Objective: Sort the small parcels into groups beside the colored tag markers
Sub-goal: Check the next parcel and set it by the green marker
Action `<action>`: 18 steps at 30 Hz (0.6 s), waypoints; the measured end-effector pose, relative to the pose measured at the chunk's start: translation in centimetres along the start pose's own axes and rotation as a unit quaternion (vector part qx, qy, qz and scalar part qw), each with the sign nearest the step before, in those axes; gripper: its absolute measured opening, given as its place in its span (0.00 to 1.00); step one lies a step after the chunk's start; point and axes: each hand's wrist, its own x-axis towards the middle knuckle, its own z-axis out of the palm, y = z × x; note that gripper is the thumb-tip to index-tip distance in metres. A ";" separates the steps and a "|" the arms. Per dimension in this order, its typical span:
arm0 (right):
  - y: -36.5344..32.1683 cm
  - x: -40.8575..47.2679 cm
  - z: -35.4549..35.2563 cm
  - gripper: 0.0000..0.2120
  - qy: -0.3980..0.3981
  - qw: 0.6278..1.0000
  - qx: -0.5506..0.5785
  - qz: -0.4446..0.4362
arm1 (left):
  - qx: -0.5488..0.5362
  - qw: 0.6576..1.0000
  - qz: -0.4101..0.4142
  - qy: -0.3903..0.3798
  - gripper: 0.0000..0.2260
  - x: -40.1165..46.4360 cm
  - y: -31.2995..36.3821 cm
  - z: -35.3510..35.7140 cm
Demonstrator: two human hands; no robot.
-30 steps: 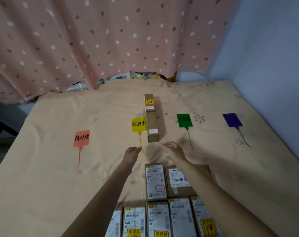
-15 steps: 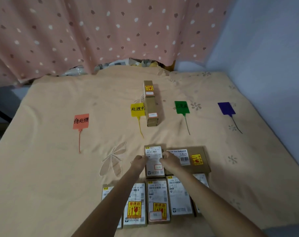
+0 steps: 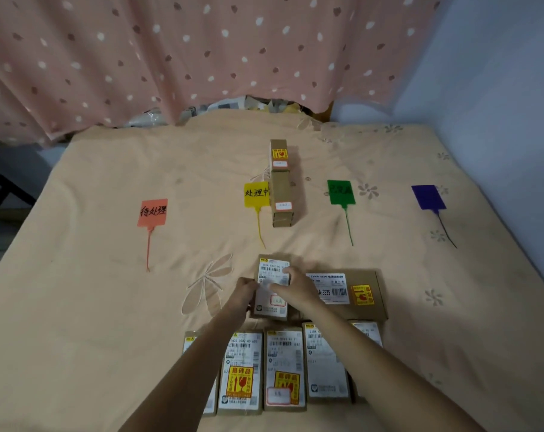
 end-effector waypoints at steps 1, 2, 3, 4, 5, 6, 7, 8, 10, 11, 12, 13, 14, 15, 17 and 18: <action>-0.3 -0.3 -0.2 0.35 0.003 1.000 0.018 -0.004 | -0.001 1.000 0.009 0.004 0.04 -0.2 0.4 -0.4; -0.6 -0.6 -0.5 0.34 0.011 0.999 0.045 -0.008 | 0.000 1.000 0.021 0.009 0.02 -0.4 0.8 -0.8; -1.0 -1.0 -0.8 0.33 0.021 0.997 0.075 -0.010 | -0.007 0.999 0.039 0.014 0.01 -0.8 1.3 -1.2; -1.2 -1.3 -1.0 0.32 0.032 0.994 0.101 -0.015 | -0.016 0.998 0.064 0.014 0.03 -1.1 1.7 -1.6; -1.5 -1.7 -1.3 0.31 0.040 0.992 0.121 -0.017 | -0.019 0.995 0.097 0.012 0.05 -1.5 2.1 -1.9; -1.7 -2.0 -1.6 0.31 0.043 0.988 0.146 -0.018 | -0.015 0.991 0.129 0.012 0.06 -1.9 2.5 -2.2; -2.0 -2.2 -1.9 0.30 0.043 0.983 0.175 -0.015 | -0.011 0.988 0.154 0.010 0.07 -2.5 3.0 -2.3; -2.2 -2.4 -2.2 0.29 0.042 0.977 0.211 -0.013 | -0.016 0.985 0.172 0.005 0.07 -3.0 3.5 -2.4; -2.8 -2.9 -3.2 0.27 0.029 0.958 0.285 -0.020 | -0.059 0.981 0.186 -0.019 0.09 -4.7 5.3 -2.4; -3.1 -3.2 -3.9 0.25 0.018 0.947 0.320 -0.027 | -0.083 0.978 0.187 -0.040 0.10 -5.6 6.3 -2.3; -3.5 -3.7 -4.6 0.24 0.004 0.934 0.354 -0.037 | -0.102 0.975 0.188 -0.064 0.12 -6.5 7.3 -2.2; -3.8 -4.2 -5.3 0.22 -0.008 0.923 0.380 -0.051 | -0.108 0.972 0.187 -0.088 0.15 -7.6 8.2 -2.1; -4.1 -4.9 -6.0 0.20 -0.018 0.912 0.403 -0.070 | -0.107 0.971 0.183 -0.112 0.18 -8.6 9.2 -2.0; -4.5 -5.6 -6.8 0.18 -0.026 0.902 0.420 -0.090 | -0.105 0.970 0.177 -0.133 0.21 -9.6 10.0 -1.8; -5.2 -7.0 -8.1 0.17 -0.037 0.887 0.444 -0.123 | -0.113 0.965 0.170 -0.167 0.23 -11.0 11.2 -1.3; -5.5 -7.5 -8.7 0.17 -0.040 0.880 0.452 -0.138 | -0.122 0.961 0.171 -0.178 0.25 -11.6 11.8 -1.0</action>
